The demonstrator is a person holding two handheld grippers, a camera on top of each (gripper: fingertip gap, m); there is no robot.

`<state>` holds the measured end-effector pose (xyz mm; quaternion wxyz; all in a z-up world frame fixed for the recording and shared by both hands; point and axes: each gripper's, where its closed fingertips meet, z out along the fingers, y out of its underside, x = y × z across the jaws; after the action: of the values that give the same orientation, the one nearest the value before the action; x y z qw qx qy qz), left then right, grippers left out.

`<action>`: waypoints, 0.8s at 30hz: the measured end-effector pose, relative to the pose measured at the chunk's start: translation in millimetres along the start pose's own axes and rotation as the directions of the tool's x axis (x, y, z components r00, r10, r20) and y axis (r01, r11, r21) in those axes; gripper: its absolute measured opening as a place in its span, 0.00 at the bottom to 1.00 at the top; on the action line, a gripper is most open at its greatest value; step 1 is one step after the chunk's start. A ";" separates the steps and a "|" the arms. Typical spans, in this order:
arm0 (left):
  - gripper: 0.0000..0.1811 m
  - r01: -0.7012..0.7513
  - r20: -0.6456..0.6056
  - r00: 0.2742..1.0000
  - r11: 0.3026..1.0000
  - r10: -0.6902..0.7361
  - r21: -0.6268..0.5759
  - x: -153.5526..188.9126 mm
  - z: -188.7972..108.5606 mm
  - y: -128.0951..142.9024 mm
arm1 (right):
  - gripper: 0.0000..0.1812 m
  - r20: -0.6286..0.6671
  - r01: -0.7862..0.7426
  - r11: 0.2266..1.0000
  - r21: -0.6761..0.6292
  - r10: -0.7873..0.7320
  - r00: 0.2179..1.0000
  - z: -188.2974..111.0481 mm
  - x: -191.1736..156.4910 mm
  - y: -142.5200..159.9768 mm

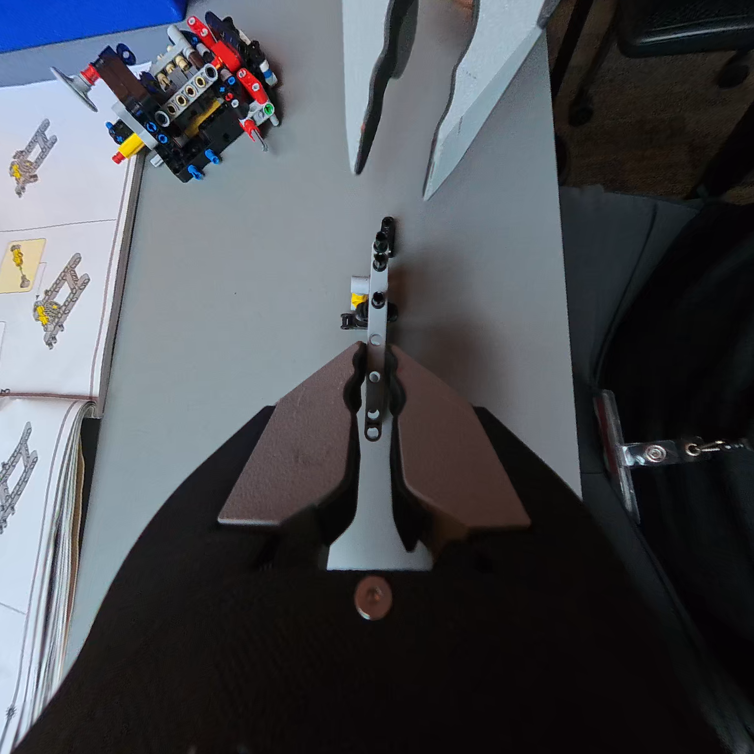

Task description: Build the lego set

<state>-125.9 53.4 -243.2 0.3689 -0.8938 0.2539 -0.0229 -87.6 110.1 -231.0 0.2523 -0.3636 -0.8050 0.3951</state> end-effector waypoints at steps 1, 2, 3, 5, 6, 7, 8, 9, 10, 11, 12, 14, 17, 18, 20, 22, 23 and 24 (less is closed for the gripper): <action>0.03 0.011 -0.011 1.000 1.000 -0.011 0.001 -0.3 0.1 -0.1 | 0.16 0.017 -0.019 1.000 -0.006 0.020 1.000 -2.3 -0.8 5.7; 0.03 0.024 -0.022 0.999 1.000 -0.024 0.001 -1.3 0.4 0.0 | 0.15 0.040 -0.035 0.999 -0.018 0.035 0.999 -3.1 -2.5 10.9; 0.03 0.039 -0.029 0.999 0.999 -0.039 -0.004 -3.3 0.9 0.5 | 0.15 0.051 -0.044 0.998 -0.036 0.046 0.998 -2.4 -3.0 15.5; 0.08 0.060 -0.052 0.997 0.998 -0.061 -0.024 -4.6 3.3 2.1 | 0.16 0.046 -0.038 0.997 -0.063 0.041 0.998 1.7 -0.9 21.0; 0.10 0.069 -0.061 0.996 0.997 -0.071 -0.034 -4.8 4.7 2.7 | 0.16 0.052 -0.032 0.997 -0.074 0.036 0.998 4.8 -1.3 22.5; 0.11 0.076 -0.067 0.995 0.996 -0.078 -0.037 -4.8 5.9 2.8 | 0.16 0.058 -0.027 0.996 -0.088 0.033 0.998 8.3 -1.9 23.9; 0.11 0.078 -0.069 0.994 0.996 -0.080 -0.037 -4.8 6.5 2.4 | 0.16 0.064 -0.020 0.994 -0.107 0.026 0.998 11.9 -2.2 26.3; 0.11 0.077 -0.064 0.995 0.996 -0.079 -0.032 -5.0 6.8 1.8 | 0.16 0.064 -0.009 0.991 -0.130 0.017 0.998 15.5 -1.8 29.4; 0.11 0.076 -0.059 0.995 0.997 -0.078 -0.029 -5.4 6.9 1.4 | 0.15 0.061 0.001 0.989 -0.147 0.008 0.998 18.5 -1.0 31.5; 0.11 0.077 -0.055 0.995 0.997 -0.078 -0.027 -5.5 6.5 1.2 | 0.14 0.067 0.009 0.989 -0.147 0.001 0.998 20.7 -1.8 30.9; 0.12 0.079 -0.053 0.995 0.997 -0.081 -0.025 -5.7 5.8 1.0 | 0.14 0.074 0.013 0.989 -0.145 -0.003 0.997 22.0 -2.6 30.1; 0.13 0.084 -0.052 0.995 0.996 -0.085 -0.018 -5.8 3.3 -0.1 | 0.10 0.078 0.018 0.989 -0.147 -0.006 0.997 23.1 -2.5 30.1; 0.16 0.091 -0.022 0.996 0.996 -0.091 -0.001 -10.5 -4.4 -2.4 | 0.02 0.084 0.023 0.988 -0.150 -0.010 0.996 22.1 -3.8 31.2; 0.16 0.090 -0.001 0.996 0.996 -0.090 0.011 -12.9 -9.0 -4.3 | 0.02 0.093 0.003 0.988 -0.156 0.012 0.996 21.0 -4.9 31.5; 0.16 0.064 0.025 0.998 0.997 -0.065 0.051 -11.4 -21.0 -12.0 | 0.02 0.110 -0.061 0.987 -0.150 0.078 0.991 16.5 -5.9 27.3; 0.12 -0.004 0.030 1.000 0.995 0.001 0.099 0.0 -31.7 -23.9 | 0.02 0.159 -0.147 0.983 -0.113 0.164 0.973 9.8 -10.3 14.7; 0.08 -0.051 0.027 0.998 0.992 0.048 0.116 8.8 -34.5 -30.0 | 0.02 0.199 -0.198 0.975 -0.097 0.213 0.956 6.2 -13.8 6.5; 0.06 -0.096 0.037 0.995 0.987 0.092 0.128 16.0 -35.4 -36.0 | 0.02 0.241 -0.247 0.965 -0.085 0.260 0.935 2.9 -17.3 -1.8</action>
<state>-104.3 44.5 -195.6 0.4309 -0.8552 0.2880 -0.0081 -79.8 94.5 -233.3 0.0860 -0.4182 -0.7871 0.4453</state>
